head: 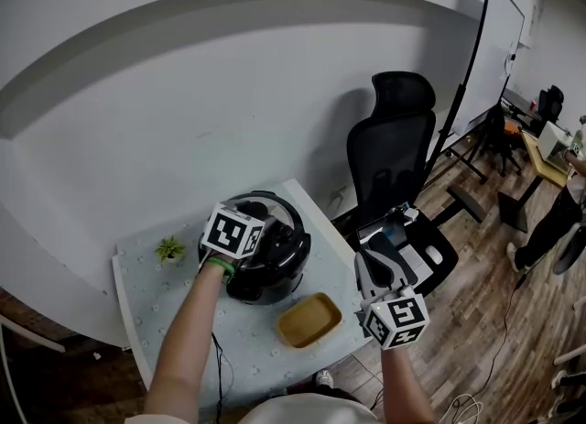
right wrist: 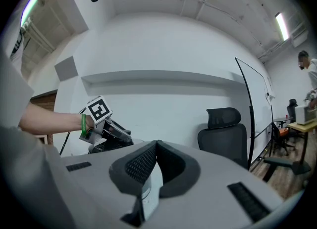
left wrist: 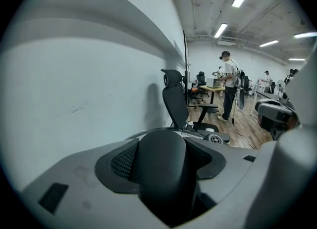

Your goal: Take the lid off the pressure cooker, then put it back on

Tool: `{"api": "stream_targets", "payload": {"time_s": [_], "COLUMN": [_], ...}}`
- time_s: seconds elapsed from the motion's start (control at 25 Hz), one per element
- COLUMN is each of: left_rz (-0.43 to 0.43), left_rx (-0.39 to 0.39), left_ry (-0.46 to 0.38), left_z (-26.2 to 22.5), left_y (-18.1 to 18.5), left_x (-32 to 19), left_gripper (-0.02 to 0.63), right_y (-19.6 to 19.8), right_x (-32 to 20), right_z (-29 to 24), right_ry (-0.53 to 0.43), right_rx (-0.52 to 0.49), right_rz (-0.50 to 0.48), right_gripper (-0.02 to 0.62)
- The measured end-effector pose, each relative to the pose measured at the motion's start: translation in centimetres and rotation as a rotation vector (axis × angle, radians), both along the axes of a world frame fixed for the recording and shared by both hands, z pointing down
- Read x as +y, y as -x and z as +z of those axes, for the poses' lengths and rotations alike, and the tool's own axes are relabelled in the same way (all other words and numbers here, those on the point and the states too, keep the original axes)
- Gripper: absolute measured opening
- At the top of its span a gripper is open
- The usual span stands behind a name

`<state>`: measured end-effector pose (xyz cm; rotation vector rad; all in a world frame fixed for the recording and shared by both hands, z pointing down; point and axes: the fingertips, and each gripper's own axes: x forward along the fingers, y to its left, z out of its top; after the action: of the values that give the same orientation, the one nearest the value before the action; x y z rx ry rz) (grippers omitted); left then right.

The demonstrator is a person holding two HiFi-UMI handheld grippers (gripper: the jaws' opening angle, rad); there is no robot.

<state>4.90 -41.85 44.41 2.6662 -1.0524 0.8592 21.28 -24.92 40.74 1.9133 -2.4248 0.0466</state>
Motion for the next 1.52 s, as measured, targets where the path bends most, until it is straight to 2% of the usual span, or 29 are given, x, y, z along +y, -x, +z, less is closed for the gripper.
{"api": "stream_targets", "payload": {"time_s": [0.68,1.04,1.32,1.52], "left_rz": [-0.125,-0.257,-0.414,-0.51], "left_rx": [-0.005,-0.003,-0.024,-0.001], "left_ry": [-0.019,-0.03,-0.053,-0.052], "left_z": [0.0,0.0,-0.4,0.1], "left_y": [0.6,1.2,2.2,2.2], "left_x": [-0.2,-0.6,-1.3,-1.6], "left_gripper": [0.28,0.281,0.281,0.279], "right_y": [-1.0,-0.8,-0.3,-0.2], "right_x": [0.1,-1.4,-2.2,-2.5], "right_z": [0.2,0.1,-0.1,-0.3], "right_ry": [-0.003,-0.002,-0.007,-0.015], "right_rx": [-0.015,-0.002,-0.003,-0.008], "right_rz": [-0.06,-0.138,-0.207,-0.239], "right_gripper": [0.0,0.0,0.0,0.0]}}
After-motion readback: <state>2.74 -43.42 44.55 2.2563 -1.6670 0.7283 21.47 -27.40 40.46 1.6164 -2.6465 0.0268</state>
